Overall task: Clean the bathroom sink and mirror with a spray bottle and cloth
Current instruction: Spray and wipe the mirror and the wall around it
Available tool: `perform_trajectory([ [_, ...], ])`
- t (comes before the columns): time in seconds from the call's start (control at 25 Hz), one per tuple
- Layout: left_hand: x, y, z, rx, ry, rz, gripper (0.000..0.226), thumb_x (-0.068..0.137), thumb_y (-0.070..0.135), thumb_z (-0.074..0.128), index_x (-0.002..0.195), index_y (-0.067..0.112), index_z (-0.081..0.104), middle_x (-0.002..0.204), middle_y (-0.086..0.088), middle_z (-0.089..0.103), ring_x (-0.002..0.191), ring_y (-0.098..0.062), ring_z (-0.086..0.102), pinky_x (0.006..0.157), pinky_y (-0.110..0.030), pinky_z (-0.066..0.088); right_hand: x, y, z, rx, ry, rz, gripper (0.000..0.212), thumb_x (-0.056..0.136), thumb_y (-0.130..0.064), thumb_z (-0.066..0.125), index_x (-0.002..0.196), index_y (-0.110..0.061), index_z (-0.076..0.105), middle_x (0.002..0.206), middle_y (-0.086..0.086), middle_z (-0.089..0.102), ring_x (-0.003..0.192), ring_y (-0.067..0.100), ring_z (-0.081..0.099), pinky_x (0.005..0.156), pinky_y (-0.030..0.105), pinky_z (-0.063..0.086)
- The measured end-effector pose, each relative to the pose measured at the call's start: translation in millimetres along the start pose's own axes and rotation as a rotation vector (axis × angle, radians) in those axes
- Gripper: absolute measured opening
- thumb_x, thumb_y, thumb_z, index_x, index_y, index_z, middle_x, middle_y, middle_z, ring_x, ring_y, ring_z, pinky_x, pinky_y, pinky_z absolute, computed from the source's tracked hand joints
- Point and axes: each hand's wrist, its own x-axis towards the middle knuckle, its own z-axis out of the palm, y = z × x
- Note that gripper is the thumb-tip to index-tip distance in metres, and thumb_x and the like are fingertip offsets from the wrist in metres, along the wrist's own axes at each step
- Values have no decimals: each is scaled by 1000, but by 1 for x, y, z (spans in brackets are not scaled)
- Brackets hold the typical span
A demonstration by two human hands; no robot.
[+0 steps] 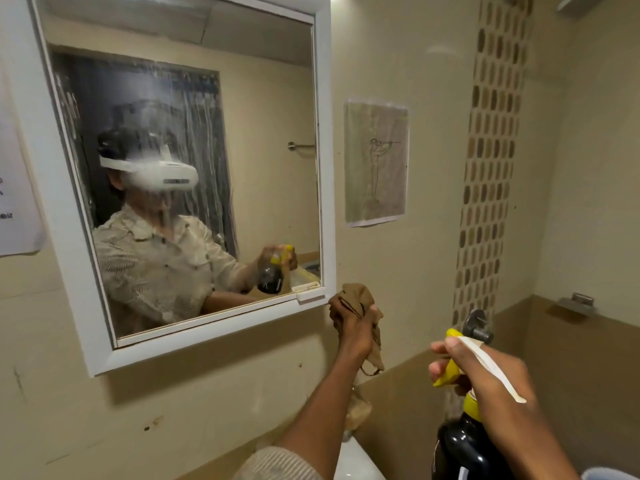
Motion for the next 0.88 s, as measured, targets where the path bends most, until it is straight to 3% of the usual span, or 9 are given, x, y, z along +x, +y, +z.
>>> perform_trajectory([
  [0.08,-15,7,-4,-110,11,46,55,88,33,64,127,41,26,131,-7,52,114,-19,57,93,-31,50,2,-3,-3,10,17,-16,30,103,-29,62,83,-21,84,74,8,81,80,30,75,74,40,49],
  [0.16,-44,3,-17,-212,99,99,55,94,20,65,134,38,32,131,-4,55,113,-17,59,97,-32,49,2,-6,3,32,11,-42,30,104,-27,62,85,-16,83,74,9,81,80,32,75,71,36,48],
  [0.32,-95,-21,-77,-419,604,142,48,90,19,68,127,31,39,126,-17,58,113,-37,60,103,-60,45,-6,-20,30,87,-85,-34,30,105,-27,60,90,-11,81,77,11,80,79,29,72,70,37,49],
  [0.4,-116,-18,-122,-528,870,130,52,91,18,67,135,24,39,130,-20,57,115,-39,59,105,-61,43,-11,-22,48,101,-136,-18,32,105,-27,59,89,-9,80,79,9,80,80,31,72,73,36,49],
  [0.52,-133,-8,-187,-676,1096,214,51,93,17,65,138,11,41,136,-23,55,117,-38,59,107,-53,45,-20,-22,77,99,-209,-5,36,105,-29,60,84,-9,82,80,6,81,83,34,73,76,36,51],
  [0.6,-130,0,-221,-701,1103,293,61,84,27,67,135,2,45,128,-30,57,109,-47,59,97,-55,48,-27,-25,92,103,-251,-12,33,104,-30,60,88,-15,83,81,8,81,83,33,72,69,36,55],
  [0.68,-123,4,-239,-624,1070,353,58,77,29,67,128,6,48,115,-32,56,96,-50,57,87,-58,49,-35,-32,102,137,-293,-22,32,104,-29,60,89,-12,83,80,10,81,80,30,71,65,37,53],
  [0.76,-116,6,-236,-527,1006,361,51,75,25,67,122,13,50,116,-30,54,95,-46,58,86,-60,50,-41,-35,109,154,-309,-37,31,105,-28,59,90,-12,82,79,9,80,77,27,70,67,37,51],
  [0.88,-110,7,-219,-514,994,367,50,80,16,66,125,16,45,122,-23,56,99,-34,60,88,-49,51,-41,-34,117,121,-333,-61,32,105,-28,59,87,-15,82,77,7,80,74,23,70,71,39,51],
])
